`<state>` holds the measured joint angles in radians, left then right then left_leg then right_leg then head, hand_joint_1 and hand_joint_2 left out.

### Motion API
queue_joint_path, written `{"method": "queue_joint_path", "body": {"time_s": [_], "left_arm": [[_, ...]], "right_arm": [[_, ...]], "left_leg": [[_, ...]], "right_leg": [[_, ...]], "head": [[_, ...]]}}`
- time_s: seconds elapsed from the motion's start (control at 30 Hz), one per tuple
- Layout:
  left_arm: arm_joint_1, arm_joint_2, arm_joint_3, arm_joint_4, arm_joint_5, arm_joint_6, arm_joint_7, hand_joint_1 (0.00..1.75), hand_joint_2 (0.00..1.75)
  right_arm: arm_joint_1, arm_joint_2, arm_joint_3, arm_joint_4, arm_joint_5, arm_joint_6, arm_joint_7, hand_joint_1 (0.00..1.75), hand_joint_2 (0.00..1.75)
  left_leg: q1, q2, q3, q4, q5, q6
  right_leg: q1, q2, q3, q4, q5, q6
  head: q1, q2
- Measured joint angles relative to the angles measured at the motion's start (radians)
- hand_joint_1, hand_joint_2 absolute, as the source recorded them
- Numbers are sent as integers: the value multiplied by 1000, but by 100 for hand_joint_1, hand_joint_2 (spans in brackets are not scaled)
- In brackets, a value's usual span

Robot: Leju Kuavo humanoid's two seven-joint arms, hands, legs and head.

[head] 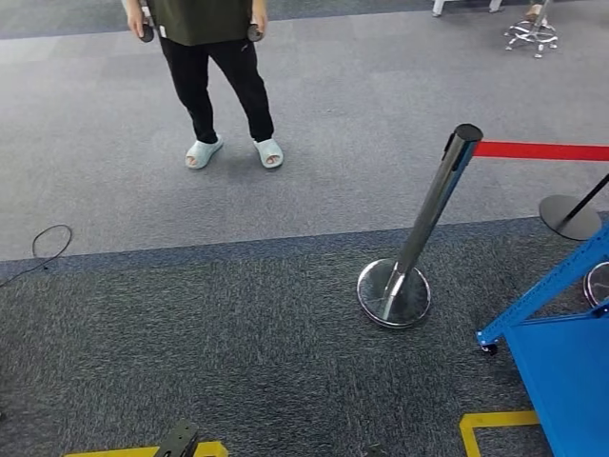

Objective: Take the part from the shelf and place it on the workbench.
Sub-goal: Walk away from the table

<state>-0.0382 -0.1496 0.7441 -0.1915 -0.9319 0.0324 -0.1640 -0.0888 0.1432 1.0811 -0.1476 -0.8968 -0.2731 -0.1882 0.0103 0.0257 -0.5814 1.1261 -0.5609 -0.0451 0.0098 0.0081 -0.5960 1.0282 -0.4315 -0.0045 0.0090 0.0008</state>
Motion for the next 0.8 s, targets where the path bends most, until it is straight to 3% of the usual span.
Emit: {"method": "queue_joint_path", "body": {"time_s": [0.07,0.1,0.13,0.2,0.27,0.33,0.4,0.43,0.47,0.53,0.57,0.6,0.63,0.67,0.7,0.77,0.8], "left_arm": [[4,-2,0,0,0,1,7,0,0],[5,-2,0,0,0,2,10,0,0],[5,-3,0,0,0,3,12,0,0],[4,-4,0,0,1,4,14,0,0],[2,-7,0,0,2,5,16,0,0],[3,-12,1,0,-2,3,22,0,0],[3,-17,1,0,-10,1,28,0,0],[2,-20,1,0,-16,0,29,0,0],[0,-22,1,0,-21,0,29,0,0],[-1,-24,0,0,-26,0,28,0,0],[1,-24,0,0,-27,0,27,0,0],[3,-23,0,0,-27,0,27,0,0],[3,-21,0,0,-26,0,26,0,0],[3,-20,1,0,-26,-1,26,0,0],[1,-19,1,0,-26,-1,26,0,0],[0,-18,1,0,-26,0,26,0,0],[0,-17,1,0,-26,0,26,0,0]], "right_arm": [[-1,2,0,0,-2,0,4,0,0],[0,2,0,0,-2,0,7,0,0],[1,2,0,0,-2,0,10,0,0],[2,2,0,0,-1,-1,15,0,0],[1,3,0,0,-3,-7,17,0,0],[-1,3,0,0,-7,-18,19,0,0],[2,3,0,0,-11,-27,21,0,0],[4,3,0,0,-12,-29,21,0,0],[4,3,0,0,-13,-30,21,0,0],[2,3,0,0,-11,-32,20,0,0],[0,2,0,0,-9,-32,21,0,0],[-1,2,0,0,-7,-32,23,0,0],[-1,1,0,0,-5,-32,26,0,0],[0,1,0,0,-4,-33,29,0,0],[2,0,0,0,-4,-33,32,0,0],[4,0,0,0,-3,-35,31,0,0],[3,1,0,0,-3,-36,29,0,0]], "left_leg": [[0,-18,-71,130,-48,-1],[0,-20,-93,161,-46,-2],[0,-21,-98,157,-27,-1],[5,-42,-57,52,52,-2],[15,-104,-6,-68,104,-2],[18,-137,10,-113,107,5],[14,-118,12,-118,106,20],[13,-105,14,-120,107,27],[13,-92,16,-122,107,35],[11,-60,20,-124,105,46],[8,-42,22,-124,103,49],[6,-23,23,-124,101,50],[4,-6,25,-124,99,50],[3,10,27,-124,97,49],[3,23,30,-124,95,48],[-1,47,40,-124,87,39],[-3,56,44,-123,83,34]], "right_leg": [[0,28,0,0,0,-4],[0,43,1,0,0,-4],[-1,58,2,0,0,-4],[-3,89,4,1,0,0],[-3,115,1,5,0,9],[-6,138,-10,7,3,23],[-13,159,-20,0,8,37],[-13,147,-24,4,5,42],[-12,120,-33,21,-6,46],[-7,43,-81,122,-61,52],[-7,20,-117,192,-95,54],[-7,10,-147,254,-119,56],[-7,7,-163,287,-126,57],[-7,4,-158,280,-114,57],[-7,-1,-132,235,-87,56],[-6,-38,-51,97,-29,52],[-4,-52,-22,47,-14,47]], "head": [[-3,0],[-3,0],[-3,0],[-3,0],[-5,0],[-8,0],[-9,0],[-9,0],[-6,0],[-1,0],[2,0],[2,0],[1,0],[2,0],[2,0],[2,0],[0,0]]}}
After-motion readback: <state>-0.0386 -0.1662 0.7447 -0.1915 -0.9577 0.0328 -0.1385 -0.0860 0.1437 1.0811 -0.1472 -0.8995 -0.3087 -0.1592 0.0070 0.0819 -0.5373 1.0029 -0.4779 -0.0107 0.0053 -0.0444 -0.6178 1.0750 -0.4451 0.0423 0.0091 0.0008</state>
